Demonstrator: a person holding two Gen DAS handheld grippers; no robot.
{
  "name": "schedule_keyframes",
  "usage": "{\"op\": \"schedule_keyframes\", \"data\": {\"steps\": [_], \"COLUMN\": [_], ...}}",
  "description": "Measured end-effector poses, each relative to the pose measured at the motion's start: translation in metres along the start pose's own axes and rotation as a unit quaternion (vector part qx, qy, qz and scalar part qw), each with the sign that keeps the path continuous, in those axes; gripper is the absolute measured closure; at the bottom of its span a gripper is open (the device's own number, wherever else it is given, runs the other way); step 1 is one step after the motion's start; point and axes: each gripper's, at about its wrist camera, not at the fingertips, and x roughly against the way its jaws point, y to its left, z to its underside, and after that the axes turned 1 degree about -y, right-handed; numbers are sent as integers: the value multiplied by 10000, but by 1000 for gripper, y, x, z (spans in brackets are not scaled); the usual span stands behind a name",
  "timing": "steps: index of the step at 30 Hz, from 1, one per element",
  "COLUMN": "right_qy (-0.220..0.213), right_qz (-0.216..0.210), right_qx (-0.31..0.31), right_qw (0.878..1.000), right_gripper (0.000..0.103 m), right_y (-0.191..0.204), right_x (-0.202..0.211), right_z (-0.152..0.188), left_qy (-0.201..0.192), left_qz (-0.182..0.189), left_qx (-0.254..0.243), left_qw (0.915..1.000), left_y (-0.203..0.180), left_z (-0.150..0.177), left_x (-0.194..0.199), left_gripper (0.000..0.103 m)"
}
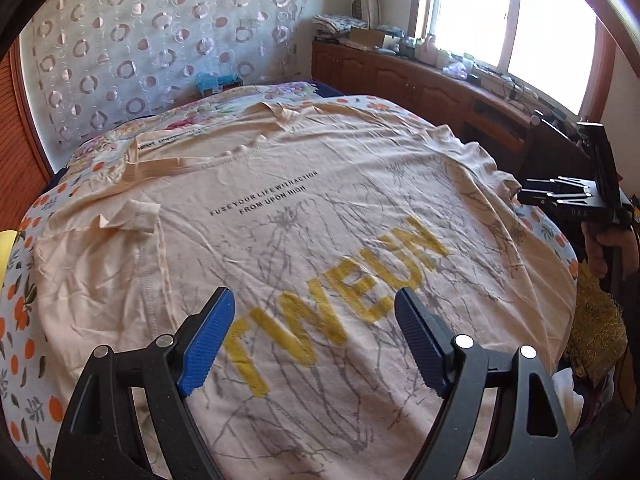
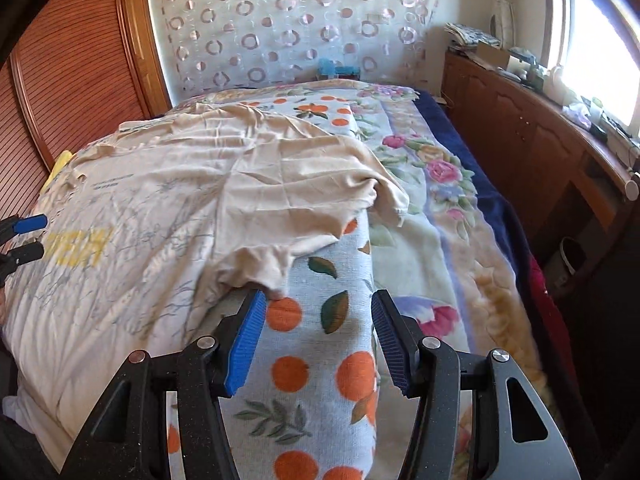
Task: Fold small clothes
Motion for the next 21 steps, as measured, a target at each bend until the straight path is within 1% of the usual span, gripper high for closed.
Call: {"op": "schedule_keyframes", "data": {"steps": [3, 6, 7, 9, 10, 11, 13, 14, 15, 19, 21], "right_qy": [71, -6, -39, -90, -105, -125, -183, -231, -377, -1058, -1197], "right_qz": [-29, 59, 88, 108, 56, 46, 200, 191, 110, -201, -424], "right_qx": [41, 69, 69, 55, 58, 88, 187, 117, -48, -515, -541], "right_qw": [10000, 10000, 9999, 9999, 9999, 9999, 9995, 9995, 9992, 9929, 9904], "right_gripper": [46, 47, 51, 60, 70, 84, 98, 100, 100, 100, 100], "right_y": [9, 14, 14, 15, 15, 14, 13, 10, 6, -4, -2], "right_x": [-6, -6, -6, -7, -8, -10, -14, -15, -8, 21, 28], "right_z": [-1, -7, -7, -10, -11, -10, -10, -10, -11, -20, -29], "left_qy": [103, 193, 218, 212, 217, 230, 259, 243, 241, 202, 212], "left_qz": [-4, -5, 6, -4, -34, -103, -248, -258, -240, -113, -156], "left_qx": [-30, -21, -11, -21, -37, -95, -230, -239, -220, -96, -132], "left_qw": [9999, 9998, 9998, 9998, 9998, 9996, 9991, 9991, 9992, 9997, 9996], "left_y": [-2, -2, -2, -2, -2, -4, -9, -10, -10, -5, -4], "left_z": [3, 7, 7, 8, 9, 10, 11, 12, 13, 13, 13], "left_x": [-7, -14, -15, -16, -18, -21, -24, -25, -25, -27, -26], "left_gripper": [20, 20, 20, 20, 20, 20, 20, 20, 20, 20, 20]}}
